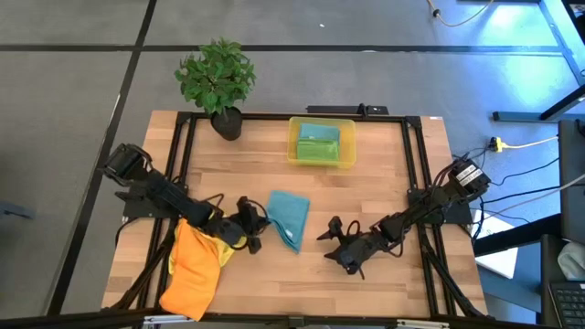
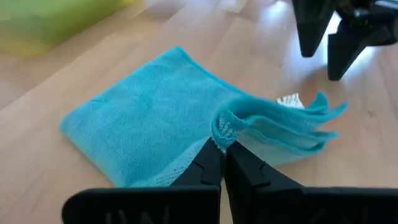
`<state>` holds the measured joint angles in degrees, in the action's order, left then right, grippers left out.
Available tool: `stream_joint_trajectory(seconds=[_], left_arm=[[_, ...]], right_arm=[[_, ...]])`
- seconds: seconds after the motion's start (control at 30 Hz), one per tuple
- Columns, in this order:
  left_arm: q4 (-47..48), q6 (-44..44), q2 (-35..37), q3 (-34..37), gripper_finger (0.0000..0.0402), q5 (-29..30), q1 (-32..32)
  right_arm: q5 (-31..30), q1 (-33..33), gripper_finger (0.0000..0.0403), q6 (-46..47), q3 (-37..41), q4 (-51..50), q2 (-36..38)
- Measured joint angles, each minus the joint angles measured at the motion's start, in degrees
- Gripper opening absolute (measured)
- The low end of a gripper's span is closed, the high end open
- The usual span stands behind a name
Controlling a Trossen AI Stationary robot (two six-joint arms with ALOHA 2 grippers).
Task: Fold microfiber towels
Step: Fold the blue microfiber towel
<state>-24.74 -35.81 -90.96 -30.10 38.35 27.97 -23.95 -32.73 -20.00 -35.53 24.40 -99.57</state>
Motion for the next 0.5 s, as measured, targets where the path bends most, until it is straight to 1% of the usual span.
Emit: stream_joint_trajectory(seconds=[0.1,0.23,0.4,0.5], left_arm=[[-2.3,1.4,0.5,0.5,0.0000,-1.9,-1.0],[-3.8,3.1,0.4,0.5,0.0000,-2.3,-1.3],[-4.0,3.2,0.4,0.5,0.0000,-2.3,-1.5],[-4.1,3.3,0.4,0.5,0.0000,-2.4,-1.4]], right_arm=[[-0.4,0.6,0.0311,1.1,0.0,1.6,0.0],[0.5,1.9,0.0310,3.1,0.0,7.4,-0.9],[0.9,3.0,0.0310,3.1,0.0,20.7,-5.5],[1.1,3.9,0.0310,3.1,0.0,25.7,-8.8]])
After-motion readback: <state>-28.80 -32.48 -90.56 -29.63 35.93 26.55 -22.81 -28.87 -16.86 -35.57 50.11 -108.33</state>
